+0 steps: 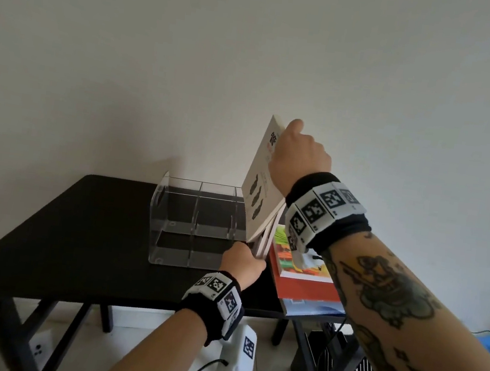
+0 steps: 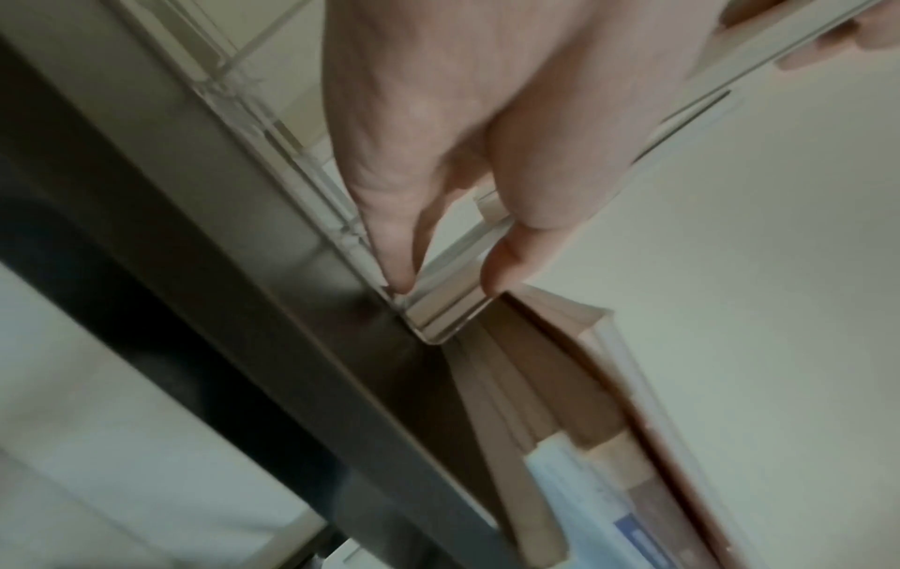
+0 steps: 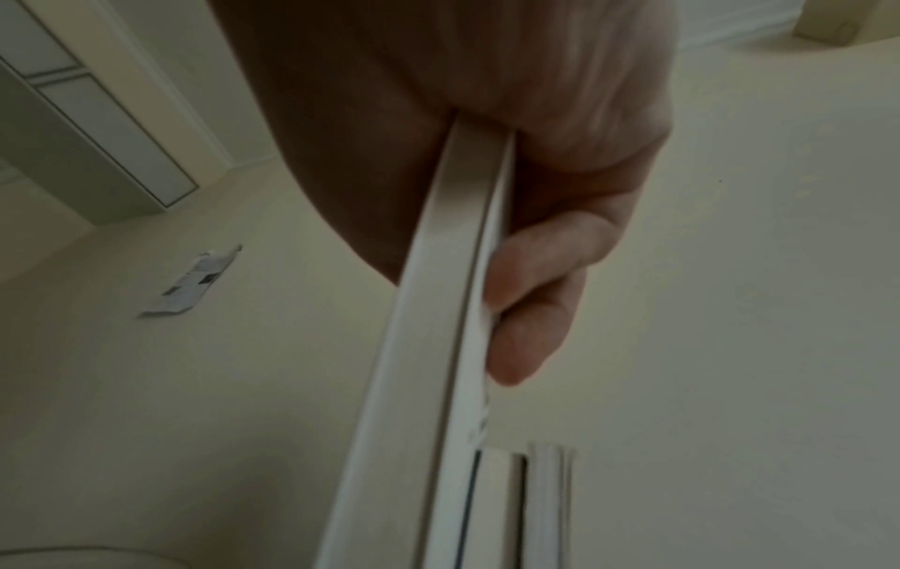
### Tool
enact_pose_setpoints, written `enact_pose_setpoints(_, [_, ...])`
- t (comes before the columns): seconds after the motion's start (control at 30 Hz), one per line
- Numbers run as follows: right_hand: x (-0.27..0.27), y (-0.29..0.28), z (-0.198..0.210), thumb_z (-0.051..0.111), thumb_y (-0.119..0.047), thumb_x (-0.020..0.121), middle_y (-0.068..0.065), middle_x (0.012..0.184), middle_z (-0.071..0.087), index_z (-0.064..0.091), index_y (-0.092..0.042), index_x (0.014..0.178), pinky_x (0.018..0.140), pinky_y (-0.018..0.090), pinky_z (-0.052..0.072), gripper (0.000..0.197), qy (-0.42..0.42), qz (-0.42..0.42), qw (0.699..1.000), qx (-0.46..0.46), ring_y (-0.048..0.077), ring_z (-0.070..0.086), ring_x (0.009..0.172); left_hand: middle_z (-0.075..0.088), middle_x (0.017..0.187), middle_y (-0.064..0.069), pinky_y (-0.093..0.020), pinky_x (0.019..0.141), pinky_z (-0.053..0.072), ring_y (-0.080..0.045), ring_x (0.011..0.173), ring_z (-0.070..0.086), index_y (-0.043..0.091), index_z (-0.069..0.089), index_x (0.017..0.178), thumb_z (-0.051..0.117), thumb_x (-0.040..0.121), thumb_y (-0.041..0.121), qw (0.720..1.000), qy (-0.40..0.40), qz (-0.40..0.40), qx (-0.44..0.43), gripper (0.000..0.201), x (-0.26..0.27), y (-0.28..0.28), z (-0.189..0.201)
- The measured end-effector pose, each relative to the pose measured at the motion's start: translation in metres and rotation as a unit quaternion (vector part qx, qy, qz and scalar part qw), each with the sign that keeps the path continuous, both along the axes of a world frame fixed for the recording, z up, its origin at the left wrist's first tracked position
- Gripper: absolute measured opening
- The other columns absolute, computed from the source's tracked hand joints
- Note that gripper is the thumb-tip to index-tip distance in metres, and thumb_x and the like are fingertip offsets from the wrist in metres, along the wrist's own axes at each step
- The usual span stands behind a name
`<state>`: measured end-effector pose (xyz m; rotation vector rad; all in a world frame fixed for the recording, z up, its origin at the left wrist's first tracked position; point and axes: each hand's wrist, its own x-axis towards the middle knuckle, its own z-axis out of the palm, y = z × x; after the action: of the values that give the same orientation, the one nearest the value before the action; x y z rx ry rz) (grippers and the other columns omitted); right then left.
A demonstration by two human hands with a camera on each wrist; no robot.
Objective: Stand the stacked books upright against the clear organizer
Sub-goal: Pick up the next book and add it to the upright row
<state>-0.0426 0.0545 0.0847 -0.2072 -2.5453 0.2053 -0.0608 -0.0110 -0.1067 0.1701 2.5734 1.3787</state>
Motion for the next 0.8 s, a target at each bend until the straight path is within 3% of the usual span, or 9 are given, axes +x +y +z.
enact_pose_setpoints(0.03, [0.000, 0.000, 0.001, 0.046, -0.011, 0.094, 0.004, 0.077, 0.047, 0.036, -0.009, 0.104, 0.059, 0.036, 0.037, 0.015, -0.001, -0.001, 1.000, 0.003, 0.027, 0.049, 0.068, 0.063, 0.086, -0.007, -0.027, 0.062, 0.042, -0.027, 0.084, 0.062, 0.003, 0.063, 0.096, 0.061, 0.085, 0.022, 1.000, 0.003, -0.003, -0.003, 0.022, 0.002, 0.000, 0.003])
enact_pose_setpoints(0.1, [0.000, 0.000, 0.003, 0.047, -0.010, 0.092, 0.003, 0.074, 0.045, 0.032, -0.010, 0.098, 0.059, 0.036, 0.037, 0.016, -0.003, -0.002, 1.000, 0.004, 0.027, 0.049, 0.068, 0.062, 0.083, -0.007, -0.027, 0.062, 0.042, -0.029, 0.083, 0.063, 0.004, 0.063, 0.092, 0.061, 0.085, 0.023, 1.000, 0.002, -0.012, -0.008, 0.020, 0.005, 0.000, 0.007])
enact_pose_setpoints(0.2, [0.001, -0.002, 0.001, 0.048, -0.010, 0.091, 0.002, 0.069, 0.042, 0.035, -0.009, 0.100, 0.060, 0.035, 0.036, 0.015, -0.023, -0.006, 1.000, 0.008, 0.027, 0.048, 0.069, 0.068, 0.104, -0.015, -0.031, 0.068, 0.049, -0.034, 0.099, 0.066, -0.003, 0.059, 0.112, 0.062, 0.083, 0.027, 1.000, 0.000, -0.004, 0.004, 0.042, 0.005, 0.003, 0.004])
enact_pose_setpoints(0.3, [0.000, -0.004, -0.005, 0.048, -0.012, 0.092, 0.005, 0.080, 0.050, 0.043, -0.006, 0.106, 0.061, 0.035, 0.039, 0.016, -0.042, -0.005, 0.999, 0.011, 0.026, 0.054, 0.074, 0.060, 0.126, -0.014, -0.036, 0.088, 0.053, -0.032, 0.112, 0.062, 0.006, 0.037, 0.138, 0.063, 0.087, 0.025, 0.999, 0.039, 0.010, 0.023, 0.060, 0.009, 0.007, 0.002])
enact_pose_setpoints(0.37, [-0.003, -0.005, -0.011, 0.049, -0.013, 0.093, 0.009, 0.095, 0.054, 0.045, -0.005, 0.111, 0.062, 0.034, 0.039, 0.020, -0.053, -0.005, 0.999, 0.010, 0.025, 0.052, 0.075, 0.059, 0.129, -0.013, -0.034, 0.092, 0.053, -0.029, 0.111, 0.063, 0.018, 0.011, 0.155, 0.061, 0.092, 0.020, 0.997, 0.072, -0.009, 0.039, 0.081, 0.013, 0.008, 0.004])
enact_pose_setpoints(0.43, [-0.007, -0.004, -0.017, 0.050, -0.014, 0.093, 0.012, 0.110, 0.048, 0.046, -0.004, 0.116, 0.063, 0.033, 0.037, 0.025, -0.059, -0.018, 0.998, 0.012, 0.025, 0.047, 0.073, 0.062, 0.127, -0.014, -0.035, 0.091, 0.054, -0.028, 0.106, 0.066, 0.028, -0.004, 0.157, 0.057, 0.096, 0.018, 0.996, 0.084, -0.022, 0.029, 0.087, 0.012, 0.006, 0.007])
enact_pose_setpoints(0.53, [-0.013, -0.004, -0.025, 0.050, -0.017, 0.093, 0.013, 0.117, 0.042, 0.047, -0.005, 0.117, 0.063, 0.033, 0.036, 0.027, -0.057, -0.034, 0.998, 0.011, 0.026, 0.045, 0.074, 0.061, 0.132, -0.015, -0.036, 0.094, 0.052, -0.029, 0.111, 0.065, 0.030, -0.004, 0.157, 0.055, 0.098, 0.018, 0.997, 0.072, -0.025, 0.014, 0.084, 0.010, 0.002, 0.009])
enact_pose_setpoints(0.67, [-0.018, -0.005, -0.031, 0.045, -0.022, 0.097, 0.013, 0.119, 0.043, 0.047, -0.009, 0.121, 0.066, 0.034, 0.035, 0.028, -0.070, -0.040, 0.996, 0.026, 0.028, 0.050, 0.095, 0.057, 0.137, -0.015, -0.033, 0.097, 0.047, -0.028, 0.118, 0.061, 0.028, -0.002, 0.157, 0.054, 0.099, 0.016, 0.997, 0.064, -0.036, 0.015, 0.082, 0.010, 0.000, 0.005])
enact_pose_setpoints(0.8, [-0.021, -0.003, -0.033, 0.043, -0.024, 0.095, 0.013, 0.119, 0.046, 0.050, -0.013, 0.119, 0.067, 0.034, 0.033, 0.028, -0.103, -0.052, 0.993, 0.040, 0.029, 0.047, 0.105, 0.058, 0.137, -0.013, -0.034, 0.099, 0.048, -0.028, 0.118, 0.061, 0.029, -0.001, 0.158, 0.054, 0.098, 0.014, 0.996, 0.073, -0.049, 0.007, 0.082, 0.005, -0.001, -0.001])
